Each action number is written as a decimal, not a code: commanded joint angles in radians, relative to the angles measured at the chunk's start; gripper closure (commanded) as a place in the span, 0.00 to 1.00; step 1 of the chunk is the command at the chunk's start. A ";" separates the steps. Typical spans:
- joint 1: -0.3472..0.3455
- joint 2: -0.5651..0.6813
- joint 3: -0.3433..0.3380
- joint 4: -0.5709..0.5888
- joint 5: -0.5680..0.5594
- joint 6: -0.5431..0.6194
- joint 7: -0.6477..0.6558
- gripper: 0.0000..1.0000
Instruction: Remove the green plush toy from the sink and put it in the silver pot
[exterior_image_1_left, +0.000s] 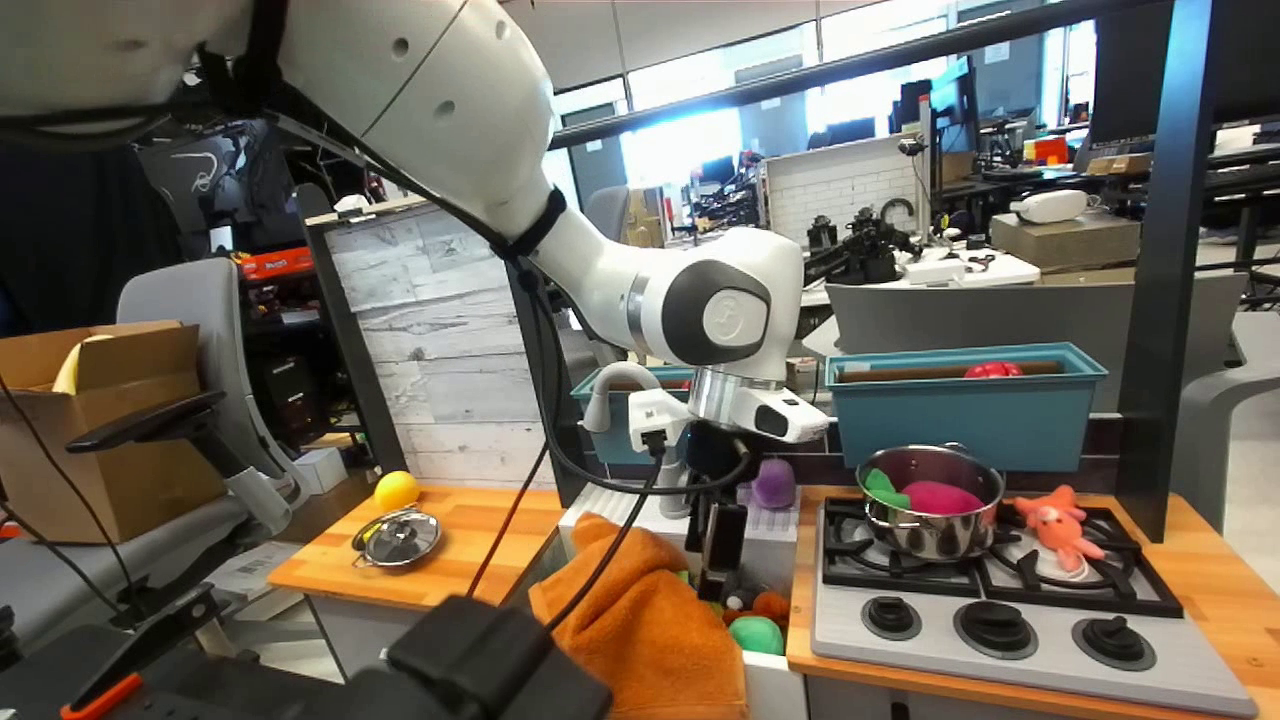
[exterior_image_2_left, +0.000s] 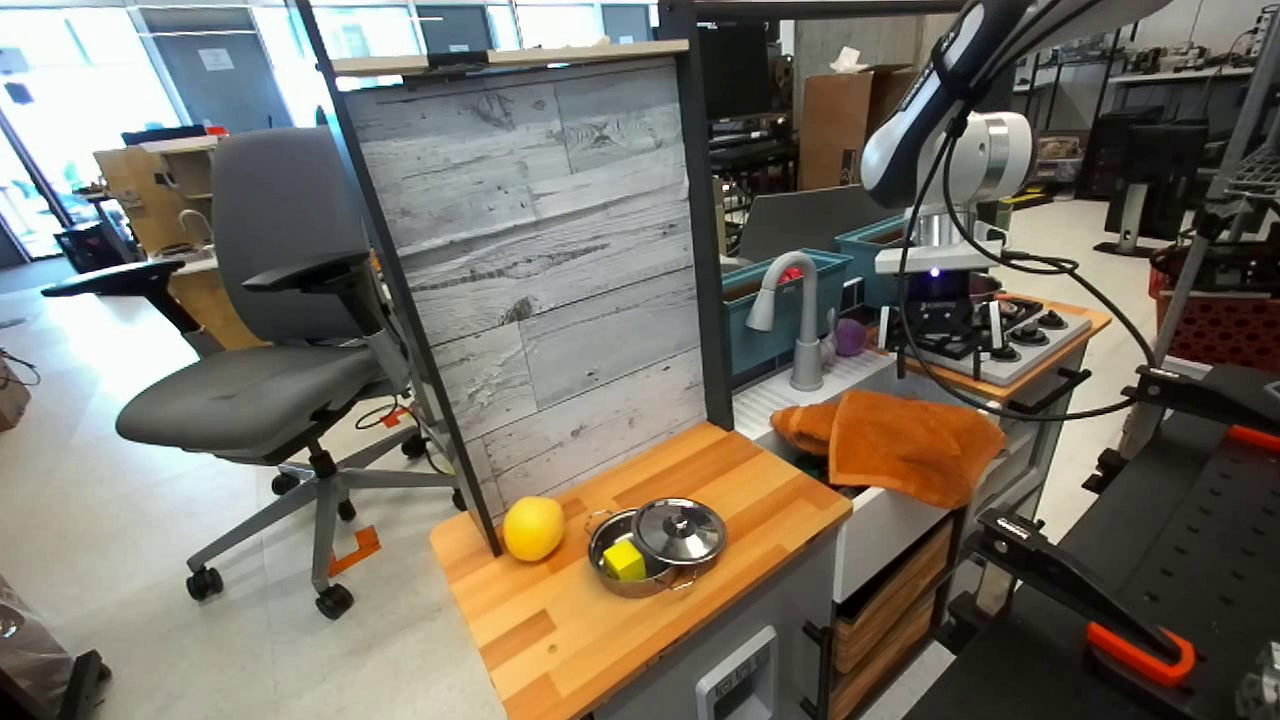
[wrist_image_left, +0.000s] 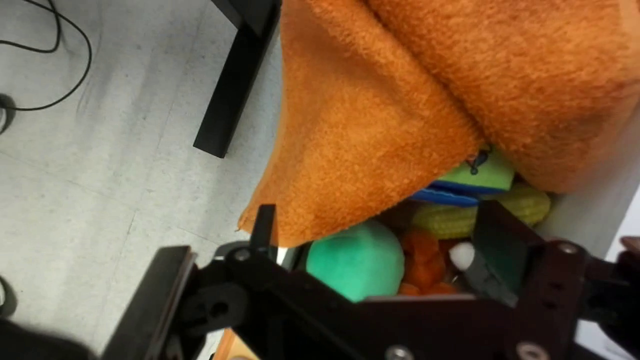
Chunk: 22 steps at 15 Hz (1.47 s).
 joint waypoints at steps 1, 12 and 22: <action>-0.027 0.094 0.057 0.147 0.049 0.021 0.065 0.00; -0.081 0.300 0.008 0.460 0.016 0.021 0.431 0.00; -0.098 0.304 -0.003 0.408 -0.046 -0.046 0.442 0.00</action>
